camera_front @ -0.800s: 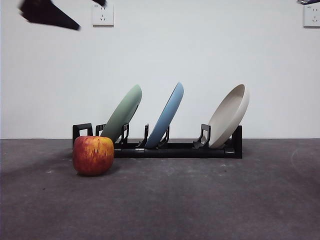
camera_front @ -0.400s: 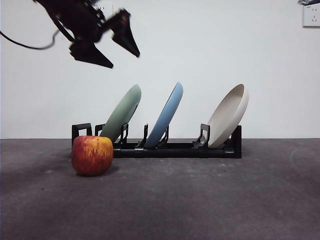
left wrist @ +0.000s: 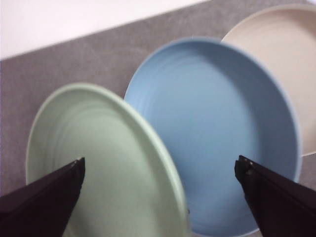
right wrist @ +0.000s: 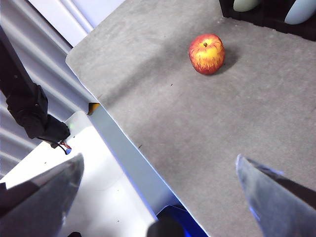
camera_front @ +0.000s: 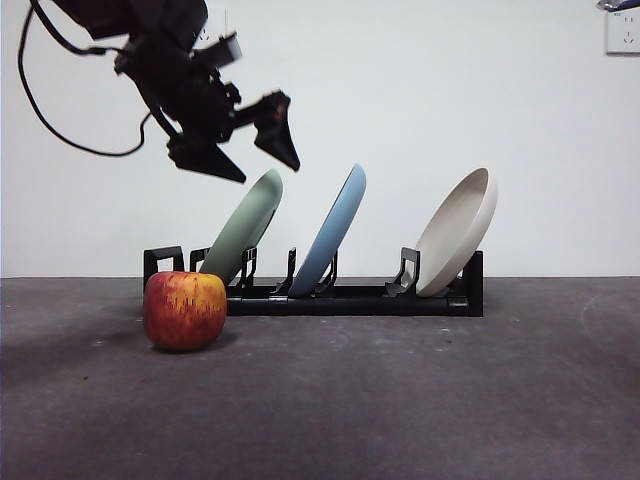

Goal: Take the green plate from the plate rack,put the plate on the table,take the apple from the table,put the apple in the plate

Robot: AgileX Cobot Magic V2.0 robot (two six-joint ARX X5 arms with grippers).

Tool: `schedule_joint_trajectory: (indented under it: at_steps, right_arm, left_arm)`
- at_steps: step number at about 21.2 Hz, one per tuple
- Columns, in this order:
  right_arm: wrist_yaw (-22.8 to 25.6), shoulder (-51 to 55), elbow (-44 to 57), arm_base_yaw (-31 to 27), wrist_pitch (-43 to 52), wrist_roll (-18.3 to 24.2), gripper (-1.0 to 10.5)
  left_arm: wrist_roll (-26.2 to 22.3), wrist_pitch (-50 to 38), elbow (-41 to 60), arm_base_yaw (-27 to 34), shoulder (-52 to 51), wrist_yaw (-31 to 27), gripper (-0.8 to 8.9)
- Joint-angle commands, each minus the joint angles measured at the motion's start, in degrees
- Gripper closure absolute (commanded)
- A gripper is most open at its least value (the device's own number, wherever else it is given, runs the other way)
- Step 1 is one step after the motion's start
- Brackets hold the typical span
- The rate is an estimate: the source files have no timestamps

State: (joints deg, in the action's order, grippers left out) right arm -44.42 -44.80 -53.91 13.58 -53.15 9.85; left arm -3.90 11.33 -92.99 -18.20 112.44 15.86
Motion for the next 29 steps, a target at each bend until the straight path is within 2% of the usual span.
schedule_joint_trajectory:
  at_steps: [1,5,6,8,10,15,16,19,24,29]
  right_arm:
    - [0.0,-0.22,-0.13,0.11,-0.07,-0.39,2.9]
    - [0.02,-0.22,-0.13,0.11,-0.04,-0.37,2.9]
    - [0.02,-0.22,-0.13,0.11,-0.04,-0.37,2.9]
    - [0.04,-0.22,-0.13,0.11,-0.04,-0.37,2.9]
    - [0.04,-0.22,-0.13,0.11,-0.04,-0.37,2.9]
    - [0.02,-0.22,-0.13,0.11,-0.04,-0.37,2.9]
    - [0.02,-0.22,-0.13,0.11,-0.04,-0.37,2.9]
    - [0.02,-0.22,-0.13,0.11,-0.07,-0.37,2.9]
    - [-0.02,-0.2,-0.13,0.11,-0.09,-0.37,2.9]
    - [-0.04,-0.2,-0.13,0.11,-0.09,-0.35,2.9]
  left_arm:
    - [-0.48,-0.5,-0.07,-0.5,1.95,-0.83,2.52]
    - [-0.48,-0.26,-0.07,-0.68,2.8,-0.83,2.64]
    - [-0.5,-0.37,-0.07,-0.74,2.8,-0.83,3.13]
    - [-0.52,-0.66,-0.09,-0.85,2.8,-0.76,4.96]
    - [-0.5,-0.35,-0.07,-0.83,2.8,-0.72,6.13]
    - [-0.37,1.9,-0.07,-0.85,2.8,-0.26,7.45]
    - [-0.37,1.9,-0.07,-0.85,2.8,0.74,8.1]
    - [-0.17,1.86,-0.07,-0.83,2.75,3.98,8.22]
    - [0.94,2.36,-0.09,-0.81,-0.02,3.87,8.22]
    - [0.74,5.81,-0.11,-0.81,-8.52,3.78,8.22]
